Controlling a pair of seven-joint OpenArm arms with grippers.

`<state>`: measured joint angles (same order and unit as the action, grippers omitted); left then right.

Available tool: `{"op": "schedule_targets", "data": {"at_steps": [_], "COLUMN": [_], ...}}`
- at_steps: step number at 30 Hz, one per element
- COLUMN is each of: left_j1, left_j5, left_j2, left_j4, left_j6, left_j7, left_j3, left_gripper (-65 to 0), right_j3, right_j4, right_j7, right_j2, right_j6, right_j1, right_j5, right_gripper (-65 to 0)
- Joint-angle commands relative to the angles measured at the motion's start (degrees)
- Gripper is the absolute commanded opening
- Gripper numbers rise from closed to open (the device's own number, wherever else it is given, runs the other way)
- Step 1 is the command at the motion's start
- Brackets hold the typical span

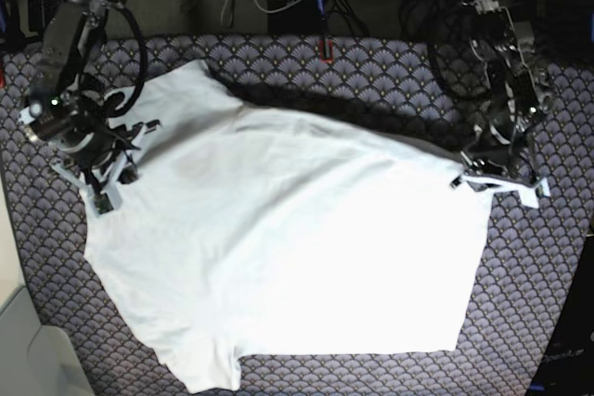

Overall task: Fold the T-shirt properly
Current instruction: 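Pull both held corners across the shirt toward the hem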

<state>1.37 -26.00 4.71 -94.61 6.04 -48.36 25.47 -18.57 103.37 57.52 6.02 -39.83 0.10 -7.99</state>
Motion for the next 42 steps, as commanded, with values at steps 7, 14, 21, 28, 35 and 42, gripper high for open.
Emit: {"op": "schedule_targets", "data": {"at_steps": [7,14,21,28,35,42], "left_j1": [-7.30,-11.87,-15.48,-18.03,-20.75,-21.19], "left_j5": [-0.42,-0.42,-0.42,-0.42,-0.42,-0.42], "left_j2": [0.34,1.93,3.42,3.86,4.92,6.23], "left_j4": [-0.21,6.74,10.78,12.98,18.17,19.40], "left_j6": [-0.37,-0.72,-0.81,-0.46,-0.46,-0.46], "left_j7": [0.05,0.49,0.58,3.13,6.56,6.56], "left_j3": [0.06,0.06,-0.02,-5.74,-7.23,-7.23], "left_gripper": [-64.4,-64.4,-64.4,-64.4,-64.4,-64.4], "right_j3": [4.72,6.83,7.01,7.09,7.18,7.09], "right_j4": [0.76,-7.77,-17.17,-27.46,-34.93,-36.60], "right_j7": [-0.59,-0.77,-4.55,-8.77,-13.16,-13.52], "right_j2": [0.53,0.88,1.67,1.67,2.37,3.78], "right_j6": [-0.17,-0.17,-0.17,-0.17,-0.17,-0.17], "right_j1": [6.80,14.28,22.71,29.92,34.50,34.76], "right_j5": [6.98,7.68,13.83,16.12,16.12,16.12], "right_gripper": [-63.2,-63.2,-63.2,-63.2,-63.2,-63.2]}}
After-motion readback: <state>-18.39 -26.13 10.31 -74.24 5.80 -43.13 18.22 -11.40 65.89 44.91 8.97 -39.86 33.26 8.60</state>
